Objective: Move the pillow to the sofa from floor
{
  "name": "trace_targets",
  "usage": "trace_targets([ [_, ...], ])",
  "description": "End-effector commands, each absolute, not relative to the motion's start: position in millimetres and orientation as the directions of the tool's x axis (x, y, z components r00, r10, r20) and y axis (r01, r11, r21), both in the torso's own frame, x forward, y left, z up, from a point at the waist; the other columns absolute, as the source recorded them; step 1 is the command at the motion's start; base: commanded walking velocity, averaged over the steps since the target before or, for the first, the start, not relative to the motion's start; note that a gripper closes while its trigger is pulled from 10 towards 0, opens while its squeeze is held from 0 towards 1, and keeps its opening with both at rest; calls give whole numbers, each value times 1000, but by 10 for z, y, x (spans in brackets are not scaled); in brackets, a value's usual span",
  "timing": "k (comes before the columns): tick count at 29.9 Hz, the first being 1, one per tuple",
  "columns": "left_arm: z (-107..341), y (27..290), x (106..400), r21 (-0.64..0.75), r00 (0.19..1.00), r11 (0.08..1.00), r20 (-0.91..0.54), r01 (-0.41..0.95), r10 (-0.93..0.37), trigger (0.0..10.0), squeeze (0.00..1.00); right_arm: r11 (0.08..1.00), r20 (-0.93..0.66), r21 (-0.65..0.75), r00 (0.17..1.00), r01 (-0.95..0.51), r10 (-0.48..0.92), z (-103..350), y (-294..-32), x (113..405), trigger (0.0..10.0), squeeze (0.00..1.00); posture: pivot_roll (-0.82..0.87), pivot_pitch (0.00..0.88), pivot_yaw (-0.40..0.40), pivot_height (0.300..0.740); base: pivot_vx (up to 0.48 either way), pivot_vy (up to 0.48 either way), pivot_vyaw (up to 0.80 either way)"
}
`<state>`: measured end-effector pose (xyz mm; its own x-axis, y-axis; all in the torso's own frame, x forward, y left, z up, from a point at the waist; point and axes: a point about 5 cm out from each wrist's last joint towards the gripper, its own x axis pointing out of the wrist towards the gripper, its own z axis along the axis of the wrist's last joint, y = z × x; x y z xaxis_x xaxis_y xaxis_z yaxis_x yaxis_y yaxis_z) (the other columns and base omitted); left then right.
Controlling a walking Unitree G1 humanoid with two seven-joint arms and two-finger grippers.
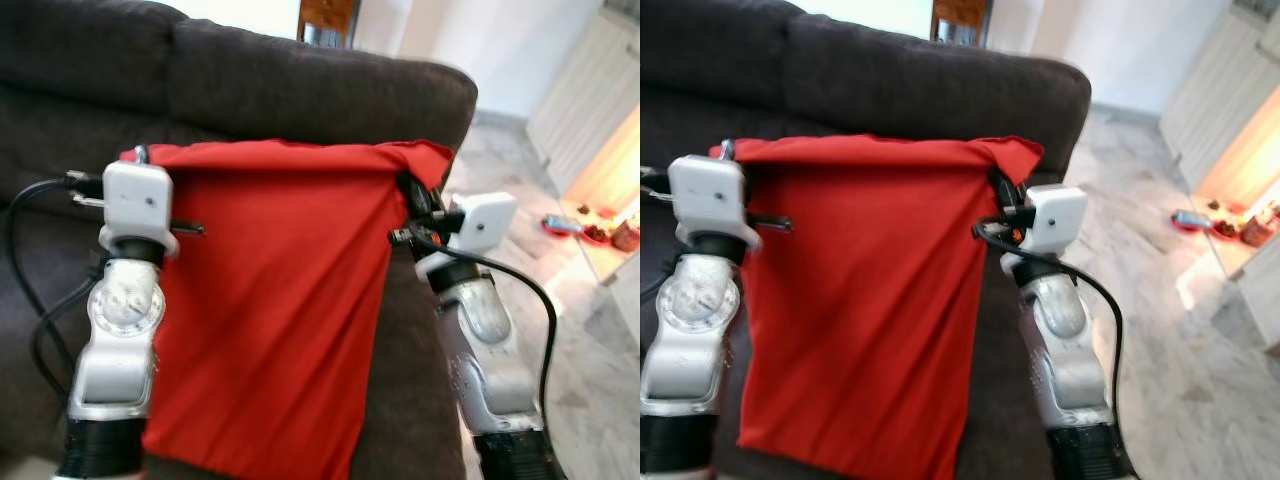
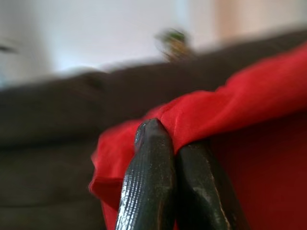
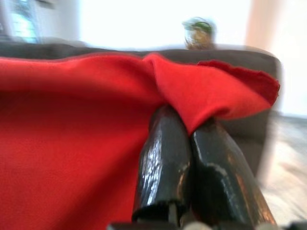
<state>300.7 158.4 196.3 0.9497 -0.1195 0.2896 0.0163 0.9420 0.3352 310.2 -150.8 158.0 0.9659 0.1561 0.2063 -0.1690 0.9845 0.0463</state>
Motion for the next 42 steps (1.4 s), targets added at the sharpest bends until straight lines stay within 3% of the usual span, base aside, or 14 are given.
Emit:
trace_targets([
  [1,1817,1597,2983,350,966,936,226,44,-129,10000,0,986,233,40,961,-162,148,1593,-1511,3102,10000,0,144,0,-141,740,0,0,0],
  [20,1676,1740,2993,418,990,908,121,18,-75,10000,0,973,166,29,962,-227,219,1363,-1476,3088,10000,0,151,0,-149,740,0,0,0],
  [21,1680,1750,2995,421,990,907,123,12,-70,10000,55,974,165,29,963,-223,215,1361,-1487,3091,10000,0,148,0,-148,740,0,0,0],
  [22,1681,1751,2996,422,990,906,123,11,-69,10000,231,974,165,29,962,-223,215,1361,-1489,3092,10000,0,148,0,-148,740,0,0,0],
  [23,1681,1748,2997,424,990,906,122,11,-69,10000,231,974,166,30,962,-224,216,1361,-1491,3093,10000,0,145,0,-148,740,0,0,0],
  [24,1681,1747,2998,424,990,906,123,9,-67,10000,1000,974,166,31,962,-225,217,1361,-1491,3093,10000,0,145,0,-148,740,0,0,0],
  [27,1685,1744,2998,422,990,906,125,3,-62,10000,1000,972,166,34,960,-233,225,1360,-1485,3089,10000,0,146,0,-149,740,0,0,0],
  [28,1688,1741,2999,423,990,906,127,1,-61,10000,1000,968,166,40,957,-247,238,1357,-1470,3085,10000,239,146,0,-150,740,0,0,0],
  [29,1690,1740,3000,424,990,905,128,0,-60,10000,1000,967,166,40,956,-251,241,1356,-1463,3084,10000,655,146,0,-150,740,0,0,0],
  [30,1691,1740,3000,425,990,905,129,-1,-60,10000,1000,967,166,40,956,-253,243,1355,-1460,3084,10000,655,146,0,-150,740,0,0,0],
  [31,1696,1742,3000,426,989,905,135,-7,-55,10000,1000,966,166,31,955,-255,247,1356,-1455,3084,10000,1000,145,0,-150,740,0,0,0],
  [40,1718,1726,3005,420,988,907,143,-5,-61,10000,1000,970,156,12,959,-242,237,1337,-1475,3094,10000,1000,144,0,-152,740,0,0,0],
  [41,1717,1718,3005,419,988,908,144,-4,-62,10000,1000,974,143,3,964,-225,223,1309,-1495,3097,10000,0,142,0,-151,740,0,0,0],
  [42,1716,1713,3006,419,988,908,143,-4,-62,10000,1000,976,136,0,967,-217,215,1294,-1506,3098,10000,0,142,0,-151,740,0,0,0],
])
